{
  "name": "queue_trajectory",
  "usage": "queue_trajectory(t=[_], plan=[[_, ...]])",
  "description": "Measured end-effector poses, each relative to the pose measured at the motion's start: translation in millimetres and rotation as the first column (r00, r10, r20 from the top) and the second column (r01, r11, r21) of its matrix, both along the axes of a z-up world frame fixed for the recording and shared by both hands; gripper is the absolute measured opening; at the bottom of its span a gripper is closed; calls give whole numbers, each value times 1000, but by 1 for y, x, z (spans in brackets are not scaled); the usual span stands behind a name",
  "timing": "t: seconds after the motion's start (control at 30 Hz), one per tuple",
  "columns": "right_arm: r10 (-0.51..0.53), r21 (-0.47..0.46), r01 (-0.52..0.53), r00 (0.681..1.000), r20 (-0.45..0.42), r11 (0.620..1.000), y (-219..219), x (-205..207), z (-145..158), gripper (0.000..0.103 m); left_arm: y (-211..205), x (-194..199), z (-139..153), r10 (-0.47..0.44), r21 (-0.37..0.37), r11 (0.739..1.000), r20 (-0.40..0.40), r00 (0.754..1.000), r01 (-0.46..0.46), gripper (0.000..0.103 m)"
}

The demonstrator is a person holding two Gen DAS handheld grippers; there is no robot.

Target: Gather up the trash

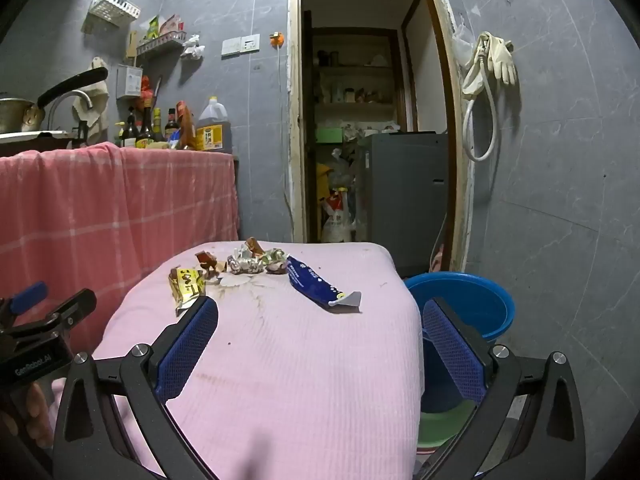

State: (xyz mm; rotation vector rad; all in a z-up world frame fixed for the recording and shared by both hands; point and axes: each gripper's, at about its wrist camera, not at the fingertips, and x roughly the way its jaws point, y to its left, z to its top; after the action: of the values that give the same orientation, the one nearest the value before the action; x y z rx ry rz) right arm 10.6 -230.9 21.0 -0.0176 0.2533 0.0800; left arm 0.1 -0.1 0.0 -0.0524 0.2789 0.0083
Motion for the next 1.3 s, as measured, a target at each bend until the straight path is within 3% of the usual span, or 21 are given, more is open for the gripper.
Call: queue_trajectory(t=[1.3], plan=[[0, 2, 0, 1000, -3, 1000, 0, 0, -1, 103, 0, 0, 0, -5, -6, 1000, -2, 1000, 5, 101]])
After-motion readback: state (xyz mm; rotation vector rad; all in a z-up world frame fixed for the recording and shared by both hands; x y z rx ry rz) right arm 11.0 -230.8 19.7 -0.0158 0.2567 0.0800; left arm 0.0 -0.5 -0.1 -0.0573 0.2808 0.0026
